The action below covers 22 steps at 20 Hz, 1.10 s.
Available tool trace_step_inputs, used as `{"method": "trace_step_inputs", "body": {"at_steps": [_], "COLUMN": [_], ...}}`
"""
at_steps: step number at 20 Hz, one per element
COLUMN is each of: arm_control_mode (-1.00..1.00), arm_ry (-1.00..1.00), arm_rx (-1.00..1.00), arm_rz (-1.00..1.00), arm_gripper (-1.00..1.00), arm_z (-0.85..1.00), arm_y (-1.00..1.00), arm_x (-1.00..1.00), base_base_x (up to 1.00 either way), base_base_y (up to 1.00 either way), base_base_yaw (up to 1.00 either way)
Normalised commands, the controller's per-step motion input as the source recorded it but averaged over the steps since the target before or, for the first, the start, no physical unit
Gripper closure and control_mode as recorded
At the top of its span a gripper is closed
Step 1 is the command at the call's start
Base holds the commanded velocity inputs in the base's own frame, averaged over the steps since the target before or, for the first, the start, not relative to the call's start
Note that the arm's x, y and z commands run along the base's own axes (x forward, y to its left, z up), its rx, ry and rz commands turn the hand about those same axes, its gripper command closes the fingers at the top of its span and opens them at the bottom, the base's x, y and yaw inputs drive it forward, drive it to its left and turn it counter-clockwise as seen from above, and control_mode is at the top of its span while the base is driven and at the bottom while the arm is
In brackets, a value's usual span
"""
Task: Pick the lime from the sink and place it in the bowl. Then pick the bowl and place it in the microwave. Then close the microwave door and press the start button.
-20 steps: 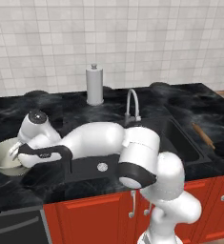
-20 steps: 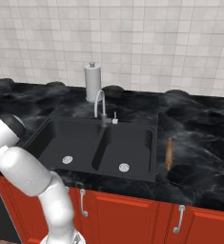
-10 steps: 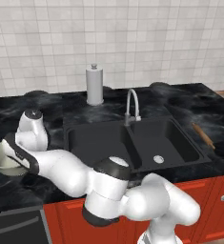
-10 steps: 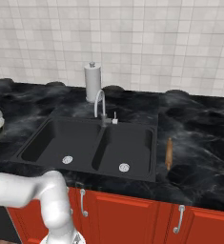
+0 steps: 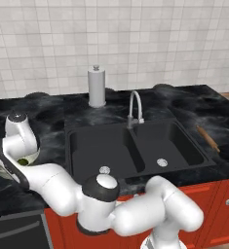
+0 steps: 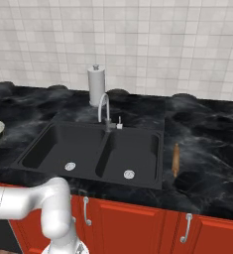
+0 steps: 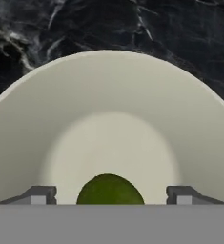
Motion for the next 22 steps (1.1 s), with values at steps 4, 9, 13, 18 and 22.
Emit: {"method": "trace_step_inputs", "body": {"at_steps": [4,9,13,18,22], "arm_control_mode": [-1.0,-1.0,-1.0,-1.0,-1.0], "arm_ry": [0.0,0.04,0.2,0.24,0.21], "arm_rx": [-0.01,0.0,0.0,0.0,0.0], "arm_rz": [-0.01,-0.06,-0.27,-0.35,-0.36], "arm_gripper": [-1.0,-1.0,-1.0,-1.0,-1.0], "arm_z": [0.11,0.38,0.22,0.01,-0.1], "arm_y": [0.11,-0.04,-0.72,-0.86,-0.47], "arm_x": [0.16,0.11,0.0,-0.01,0.0], "base_base_x": [0.0,0.0,0.0,0.0,0.0], "base_base_y": [0.0,0.0,0.0,0.0,0.0], "base_base_yaw": [0.0,0.0,0.0,0.0,0.0]}}
